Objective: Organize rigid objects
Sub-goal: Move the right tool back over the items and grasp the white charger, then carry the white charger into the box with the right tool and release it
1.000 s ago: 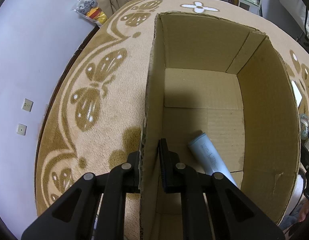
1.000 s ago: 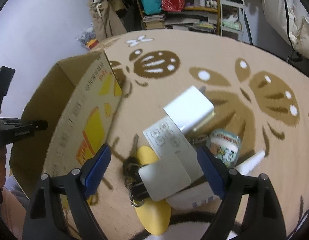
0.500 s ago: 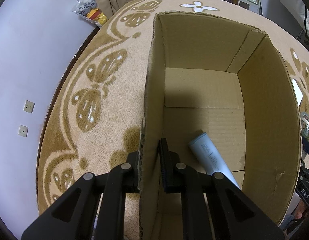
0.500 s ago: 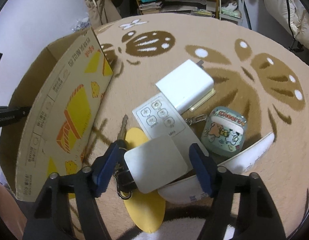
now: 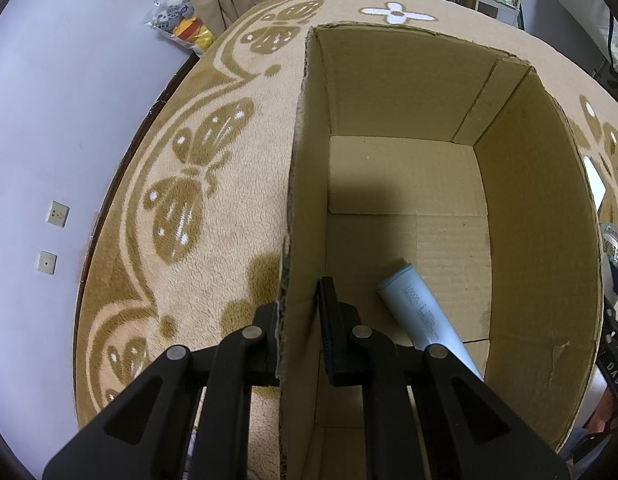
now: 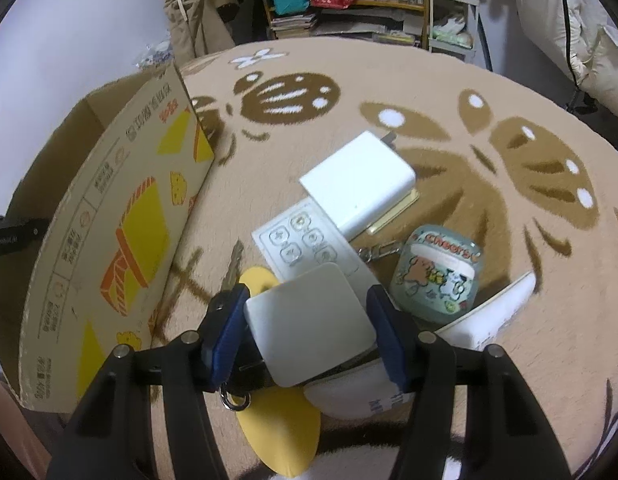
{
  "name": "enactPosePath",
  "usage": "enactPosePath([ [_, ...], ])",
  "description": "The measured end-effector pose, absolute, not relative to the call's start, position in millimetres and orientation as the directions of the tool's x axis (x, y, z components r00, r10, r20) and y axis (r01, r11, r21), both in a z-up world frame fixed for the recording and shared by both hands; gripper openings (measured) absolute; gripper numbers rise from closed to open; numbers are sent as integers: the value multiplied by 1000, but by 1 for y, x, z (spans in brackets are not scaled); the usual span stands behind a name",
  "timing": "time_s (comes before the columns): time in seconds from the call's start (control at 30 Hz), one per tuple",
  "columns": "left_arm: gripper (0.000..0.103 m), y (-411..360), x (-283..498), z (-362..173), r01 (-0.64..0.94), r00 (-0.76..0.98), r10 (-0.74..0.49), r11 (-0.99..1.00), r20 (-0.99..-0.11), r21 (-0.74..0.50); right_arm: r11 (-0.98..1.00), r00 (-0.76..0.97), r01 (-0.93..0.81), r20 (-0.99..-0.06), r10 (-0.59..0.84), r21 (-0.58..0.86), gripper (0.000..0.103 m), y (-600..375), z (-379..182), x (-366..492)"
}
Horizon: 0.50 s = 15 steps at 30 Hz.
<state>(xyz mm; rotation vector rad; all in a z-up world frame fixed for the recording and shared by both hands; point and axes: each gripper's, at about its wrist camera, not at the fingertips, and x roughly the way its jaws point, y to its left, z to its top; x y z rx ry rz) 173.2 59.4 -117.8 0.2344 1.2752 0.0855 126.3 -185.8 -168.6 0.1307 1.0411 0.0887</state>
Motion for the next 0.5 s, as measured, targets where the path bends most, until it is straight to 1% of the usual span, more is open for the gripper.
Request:
enactPosePath([
  [0.5,12,59,174,-118,69,290,196,972,-937,224,983,529,-14,-833,162,182,64,-182,-154,130],
])
